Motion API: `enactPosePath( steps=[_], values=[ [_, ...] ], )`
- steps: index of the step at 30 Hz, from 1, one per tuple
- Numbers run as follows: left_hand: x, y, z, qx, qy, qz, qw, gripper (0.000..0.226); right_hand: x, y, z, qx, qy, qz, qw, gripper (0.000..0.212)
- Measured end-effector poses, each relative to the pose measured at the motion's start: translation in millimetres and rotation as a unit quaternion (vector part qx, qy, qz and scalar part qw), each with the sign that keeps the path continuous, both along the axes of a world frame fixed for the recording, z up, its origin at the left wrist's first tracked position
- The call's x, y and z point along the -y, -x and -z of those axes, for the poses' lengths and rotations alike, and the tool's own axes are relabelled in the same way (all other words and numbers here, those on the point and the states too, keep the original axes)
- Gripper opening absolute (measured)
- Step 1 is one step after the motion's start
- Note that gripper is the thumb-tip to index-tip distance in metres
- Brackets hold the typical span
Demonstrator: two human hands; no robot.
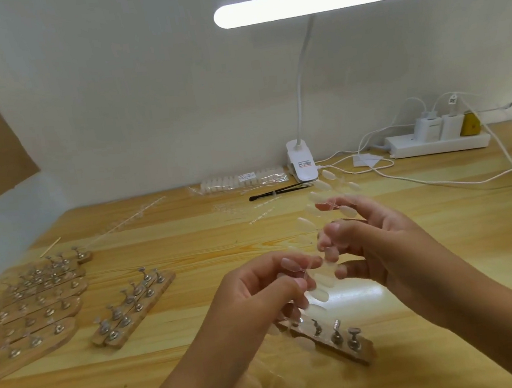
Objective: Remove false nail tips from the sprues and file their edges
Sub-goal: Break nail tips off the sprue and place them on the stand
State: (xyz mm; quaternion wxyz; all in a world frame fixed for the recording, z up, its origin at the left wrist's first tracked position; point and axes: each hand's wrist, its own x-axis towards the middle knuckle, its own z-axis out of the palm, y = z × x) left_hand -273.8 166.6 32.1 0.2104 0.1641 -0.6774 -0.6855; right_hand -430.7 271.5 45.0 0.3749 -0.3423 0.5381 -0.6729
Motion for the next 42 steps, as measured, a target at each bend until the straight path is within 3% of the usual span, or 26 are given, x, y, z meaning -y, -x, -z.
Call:
enactPosePath(
  steps=[3, 5, 8, 10, 12, 14, 16, 19, 22, 24, 30, 37, 42],
  values=[
    [1.4, -1.3, -0.2, -0.006, 0.041, 0.000, 0.999, 0.025, -0.3, 0.5, -0.4, 0.023, -0.015, -0.026, 0.999, 0.048],
    [2.0, -1.7, -0.3, -0.006, 0.056, 0.002, 0.998, 0.025, -1.6, -0.8, -1.2, 0.017, -0.011, -0.040, 0.999, 0.031],
    [2.2, 0.6, -0.2, -0.005, 0.053, -0.009, 0.999, 0.022, -6.1, -6.1, -4.9, -0.081, 0.023, -0.031, 0.996, 0.013],
    [2.7, 1.8, -0.4, -0.009, 0.045, -0.015, 0.999, 0.021, -8.8, -8.7, -7.1, -0.172, 0.056, -0.013, 0.983, 0.018],
    [3.9, 1.3, 0.1, -0.021, 0.055, -0.007, 0.998, 0.020, -10.4, -8.6, -8.3, -0.205, 0.085, 0.009, 0.975, 0.022],
    [3.9, -0.3, 0.3, -0.046, 0.075, 0.005, 0.996, 0.021, -10.1, -5.5, -9.6, -0.156, 0.090, 0.005, 0.984, 0.014],
    [2.7, -1.1, 0.3, -0.071, 0.113, -0.001, 0.991, 0.021, -8.3, -1.3, -8.7, -0.048, 0.067, -0.028, 0.996, 0.015],
    [0.3, -0.9, -0.4, -0.100, 0.197, -0.030, 0.975, 0.015, -5.0, 1.5, -5.3, 0.081, 0.020, -0.085, 0.993, 0.031],
    [-0.5, -0.9, -0.5, -0.111, 0.271, -0.054, 0.955, 0.015, -3.4, 0.1, -1.2, 0.146, 0.013, -0.125, 0.981, 0.057],
    [-1.0, -0.9, -0.2, -0.117, 0.298, -0.056, 0.946, 0.015, -3.7, -0.4, -1.3, 0.154, 0.021, -0.132, 0.979, 0.065],
    [-2.2, -0.8, 1.7, -0.126, 0.306, -0.038, 0.943, 0.014, -2.1, -6.4, 2.6, 0.179, 0.020, -0.144, 0.973, 0.025],
    [-4.2, -0.3, 2.4, -0.138, 0.273, -0.030, 0.952, 0.014, -2.0, -10.5, 5.1, 0.174, 0.017, -0.151, 0.973, 0.027],
    [-8.3, -0.1, -1.1, -0.142, 0.208, -0.019, 0.968, 0.014, -2.4, -13.6, 5.6, 0.145, 0.006, -0.146, 0.979, 0.048]
  ],
)
